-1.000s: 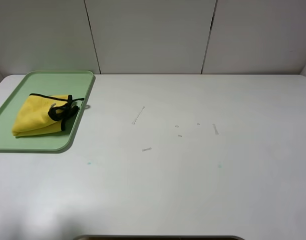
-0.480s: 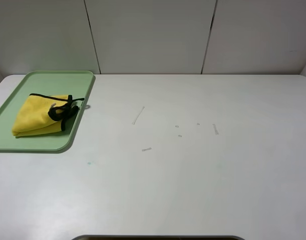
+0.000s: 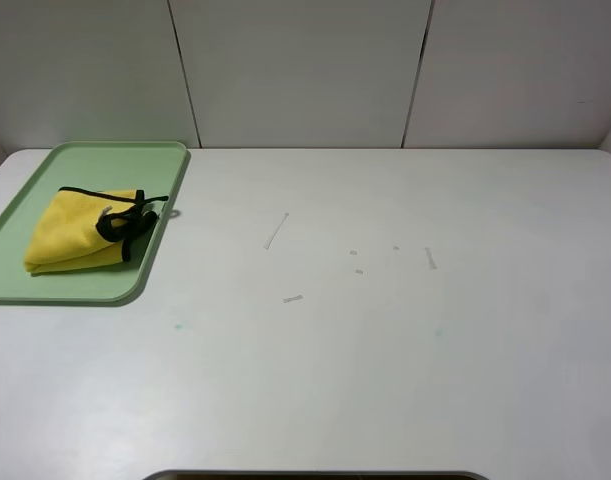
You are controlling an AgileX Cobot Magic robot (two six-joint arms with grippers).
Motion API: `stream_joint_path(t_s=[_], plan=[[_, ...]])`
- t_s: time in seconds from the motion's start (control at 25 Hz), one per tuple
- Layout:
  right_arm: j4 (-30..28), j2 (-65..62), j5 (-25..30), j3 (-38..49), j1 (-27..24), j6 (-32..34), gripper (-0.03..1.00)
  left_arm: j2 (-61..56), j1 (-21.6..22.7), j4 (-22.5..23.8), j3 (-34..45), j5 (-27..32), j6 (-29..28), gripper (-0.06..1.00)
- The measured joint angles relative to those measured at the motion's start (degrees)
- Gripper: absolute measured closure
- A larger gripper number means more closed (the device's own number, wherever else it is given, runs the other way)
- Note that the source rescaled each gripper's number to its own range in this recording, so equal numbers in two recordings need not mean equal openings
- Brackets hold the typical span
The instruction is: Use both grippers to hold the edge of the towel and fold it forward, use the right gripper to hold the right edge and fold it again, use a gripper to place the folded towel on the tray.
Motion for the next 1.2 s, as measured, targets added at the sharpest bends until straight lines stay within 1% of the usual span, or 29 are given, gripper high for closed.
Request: stream_joint_path(t_s=[0.16,0.24,0.32,0.44,0.56,0.72,0.76,0.92,1.2], plan=[[0.0,0.0,0.0,0.0,0.0,0.0,-0.03,-3.7,5.4,-0.7,0.0,-0.1,1.0,-0.05],[0.0,0.0,0.0,0.0,0.0,0.0,-0.03,-5.8,7.2,-2.4,0.0,-0.2,3.1,-0.05],[0.0,0.0,0.0,0.0,0.0,0.0,-0.03,-7.7,8.1,-4.9,0.0,-0.2,5.6,-0.05],[0.0,0.0,0.0,0.0,0.0,0.0,-0.03,-7.9,8.2,-7.8,0.0,0.0,8.4,-0.05],[0.0,0.0,0.0,0.0,0.0,0.0,-0.03,-7.9,8.2,-8.9,-0.1,1.1,9.0,-0.05],[0.0,0.0,0.0,0.0,0.0,0.0,-0.03,-7.9,8.2,-10.4,0.9,6.3,9.1,-0.05],[0.1,0.0,0.0,0.0,0.0,0.0,-0.03,-7.9,8.2,-10.7,1.1,6.8,9.2,-0.05],[0.2,0.0,0.0,0.0,0.0,0.0,-0.03,-7.9,8.2,-11.7,1.1,7.3,10.0,-0.05],[0.2,0.0,0.0,0.0,0.0,0.0,-0.03,-8.0,8.2,-11.8,1.1,7.4,10.0,-0.05]])
